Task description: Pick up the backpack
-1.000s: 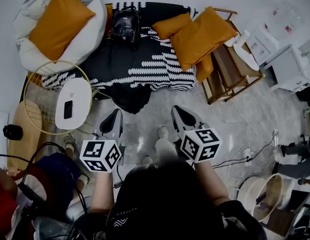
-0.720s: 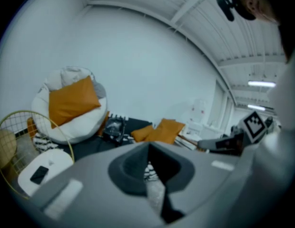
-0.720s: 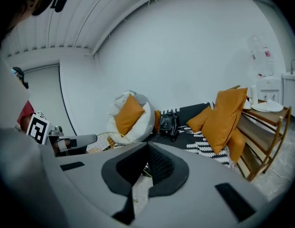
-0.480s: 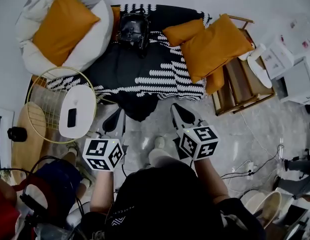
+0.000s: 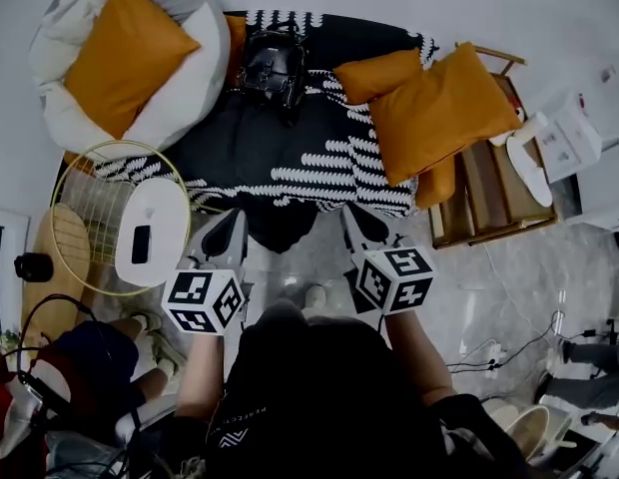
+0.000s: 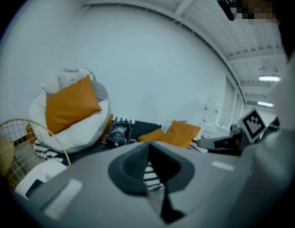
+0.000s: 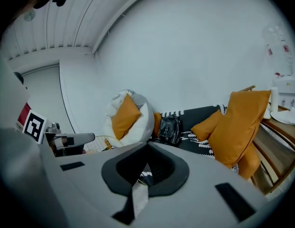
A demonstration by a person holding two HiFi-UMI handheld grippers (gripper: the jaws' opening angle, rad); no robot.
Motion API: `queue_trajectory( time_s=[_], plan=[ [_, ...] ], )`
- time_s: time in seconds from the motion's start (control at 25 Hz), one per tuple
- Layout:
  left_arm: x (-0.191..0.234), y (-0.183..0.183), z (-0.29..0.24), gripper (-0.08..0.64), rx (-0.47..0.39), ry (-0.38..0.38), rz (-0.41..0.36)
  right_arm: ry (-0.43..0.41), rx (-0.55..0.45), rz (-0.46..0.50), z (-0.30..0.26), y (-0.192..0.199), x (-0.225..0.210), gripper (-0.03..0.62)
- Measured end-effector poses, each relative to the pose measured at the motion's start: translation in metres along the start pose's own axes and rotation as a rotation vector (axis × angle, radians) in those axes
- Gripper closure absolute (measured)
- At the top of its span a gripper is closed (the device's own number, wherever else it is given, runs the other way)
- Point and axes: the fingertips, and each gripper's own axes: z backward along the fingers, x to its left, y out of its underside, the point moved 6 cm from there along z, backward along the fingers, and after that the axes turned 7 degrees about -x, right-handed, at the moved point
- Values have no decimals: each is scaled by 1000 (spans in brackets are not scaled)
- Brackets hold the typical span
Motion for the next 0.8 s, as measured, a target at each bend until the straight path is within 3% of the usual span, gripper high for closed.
queue_trajectory(
  time_s=[0.4, 0.8],
  plan=[
    [39, -4, -40, 551, 20, -40, 26, -4, 46, -1, -62, -9, -12, 595],
    [78, -16, -100, 551, 49, 14, 20, 2, 80, 18, -136, -28, -16, 595]
  ],
)
